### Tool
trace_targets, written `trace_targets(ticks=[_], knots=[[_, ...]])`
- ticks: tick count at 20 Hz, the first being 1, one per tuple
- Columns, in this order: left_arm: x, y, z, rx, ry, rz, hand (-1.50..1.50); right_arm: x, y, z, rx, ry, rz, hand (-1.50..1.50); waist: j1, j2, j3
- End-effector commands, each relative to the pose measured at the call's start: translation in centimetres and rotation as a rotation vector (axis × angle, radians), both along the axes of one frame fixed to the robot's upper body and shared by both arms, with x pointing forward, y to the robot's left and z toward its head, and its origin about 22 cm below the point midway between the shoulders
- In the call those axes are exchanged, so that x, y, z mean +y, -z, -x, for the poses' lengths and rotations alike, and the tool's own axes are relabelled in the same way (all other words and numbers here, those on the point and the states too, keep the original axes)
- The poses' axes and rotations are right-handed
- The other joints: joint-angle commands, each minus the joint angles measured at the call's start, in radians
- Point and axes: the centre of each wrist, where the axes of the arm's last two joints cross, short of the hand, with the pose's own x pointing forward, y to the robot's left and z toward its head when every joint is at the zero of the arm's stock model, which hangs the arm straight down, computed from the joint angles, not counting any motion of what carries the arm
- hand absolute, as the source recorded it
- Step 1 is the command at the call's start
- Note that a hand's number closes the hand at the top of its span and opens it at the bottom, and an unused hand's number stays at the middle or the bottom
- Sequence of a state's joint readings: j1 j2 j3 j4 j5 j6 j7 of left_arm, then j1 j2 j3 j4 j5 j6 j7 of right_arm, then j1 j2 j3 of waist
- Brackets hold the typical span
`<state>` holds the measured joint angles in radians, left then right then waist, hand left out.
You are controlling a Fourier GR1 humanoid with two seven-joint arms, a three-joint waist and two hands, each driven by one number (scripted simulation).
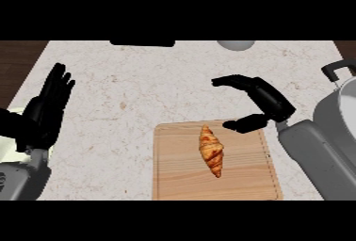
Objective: Pick the croissant from the cutting board and place it in the pot
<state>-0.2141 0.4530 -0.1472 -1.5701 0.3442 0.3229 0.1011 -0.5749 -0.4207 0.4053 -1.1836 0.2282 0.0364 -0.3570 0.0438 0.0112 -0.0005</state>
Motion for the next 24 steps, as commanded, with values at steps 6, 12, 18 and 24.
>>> trace_targets(ticks=[6, 12, 18, 24], knots=[[3.4, -0.3, 0.0, 0.025, -0.057, 0.016, 0.00, 3.9, -6.6, -2.3, 0.055, -0.196, 0.290, -1.50, -0.037, -0.015, -0.002], [0.2, 0.6, 0.5, 0.025, -0.038, 0.007, 0.00, 8.1, -5.0, -0.8, 0.166, -0.276, 0.708, -1.50, -0.037, -0.016, -0.002], [0.8, -1.2, 0.3, 0.015, -0.061, 0.000, 0.00, 15.1, -4.5, 2.0, 0.209, -0.293, 0.955, -1.50, -0.036, -0.017, -0.001], [0.5, 0.1, 1.0, -0.003, -0.068, 0.010, 0.00, 16.1, -2.7, 5.0, 0.267, -0.253, 0.980, -1.50, -0.044, -0.014, 0.000]])
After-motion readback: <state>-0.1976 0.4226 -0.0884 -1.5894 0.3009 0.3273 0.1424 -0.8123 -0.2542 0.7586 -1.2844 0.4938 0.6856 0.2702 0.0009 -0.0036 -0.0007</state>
